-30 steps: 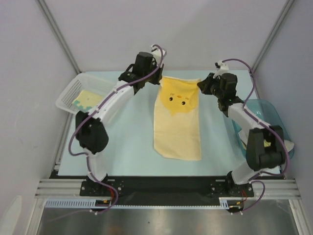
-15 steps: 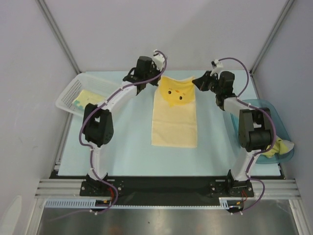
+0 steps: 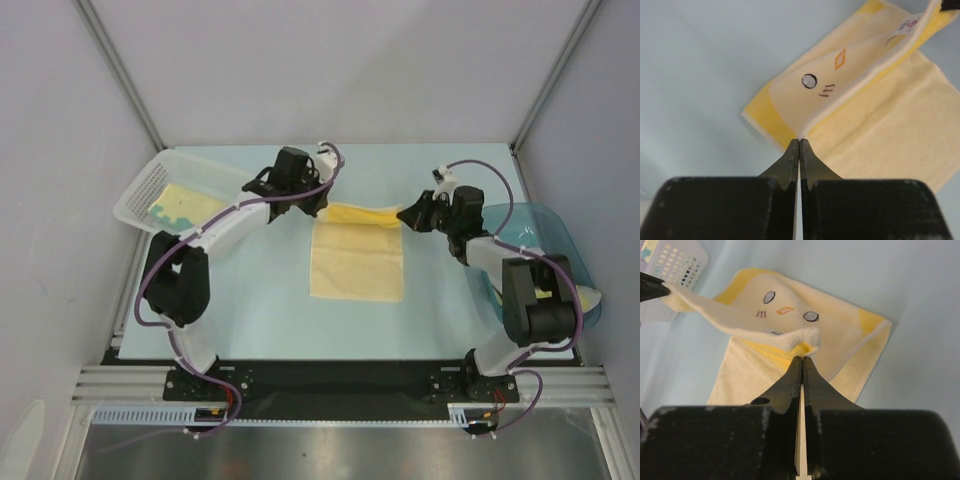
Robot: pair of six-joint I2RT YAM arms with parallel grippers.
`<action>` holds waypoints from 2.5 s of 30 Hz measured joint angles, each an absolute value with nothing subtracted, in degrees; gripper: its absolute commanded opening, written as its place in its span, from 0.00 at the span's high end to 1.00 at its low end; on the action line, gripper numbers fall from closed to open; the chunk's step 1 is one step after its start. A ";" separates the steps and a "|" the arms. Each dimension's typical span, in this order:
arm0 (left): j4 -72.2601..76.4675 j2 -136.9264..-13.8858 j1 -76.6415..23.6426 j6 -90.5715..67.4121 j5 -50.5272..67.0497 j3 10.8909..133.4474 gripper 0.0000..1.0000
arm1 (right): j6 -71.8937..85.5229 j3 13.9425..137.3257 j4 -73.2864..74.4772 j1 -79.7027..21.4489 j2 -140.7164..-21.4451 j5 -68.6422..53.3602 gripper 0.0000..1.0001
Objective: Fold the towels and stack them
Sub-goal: Fold the towel
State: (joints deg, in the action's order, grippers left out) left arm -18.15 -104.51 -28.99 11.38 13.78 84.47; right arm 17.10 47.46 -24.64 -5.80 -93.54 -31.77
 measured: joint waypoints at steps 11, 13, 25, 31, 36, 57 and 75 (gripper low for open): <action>-20.47 -99.94 -33.89 10.87 12.51 72.05 1.00 | 18.39 34.35 -22.26 -8.29 -81.52 -28.27 0.97; -20.82 -98.65 -34.54 10.59 11.70 70.24 1.00 | 18.41 32.88 -21.17 -9.34 -80.03 -27.53 0.96; -20.64 -90.63 -39.07 9.74 6.07 64.71 1.00 | 19.77 27.68 -17.89 -11.57 -71.07 -24.49 0.88; -21.06 -90.63 -40.69 7.90 5.06 61.32 1.00 | 21.45 24.08 -16.01 -13.04 -70.32 -22.59 0.67; -22.85 -90.76 -42.54 6.07 5.98 61.04 0.66 | 22.70 23.86 -10.92 -16.23 -67.77 -18.72 0.59; -22.61 -85.97 -38.04 -18.28 6.33 51.94 0.41 | 36.16 36.25 17.76 -19.00 -68.93 -6.26 0.65; -9.32 -86.02 -33.69 -28.12 14.00 41.60 0.46 | 48.23 32.84 18.57 -24.21 -73.30 -5.34 0.68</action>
State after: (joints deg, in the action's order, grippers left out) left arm -9.32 -86.02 -33.69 -28.12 14.00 41.60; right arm 48.23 32.84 18.57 -24.21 -73.30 -5.34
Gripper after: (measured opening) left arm 0.543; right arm 0.309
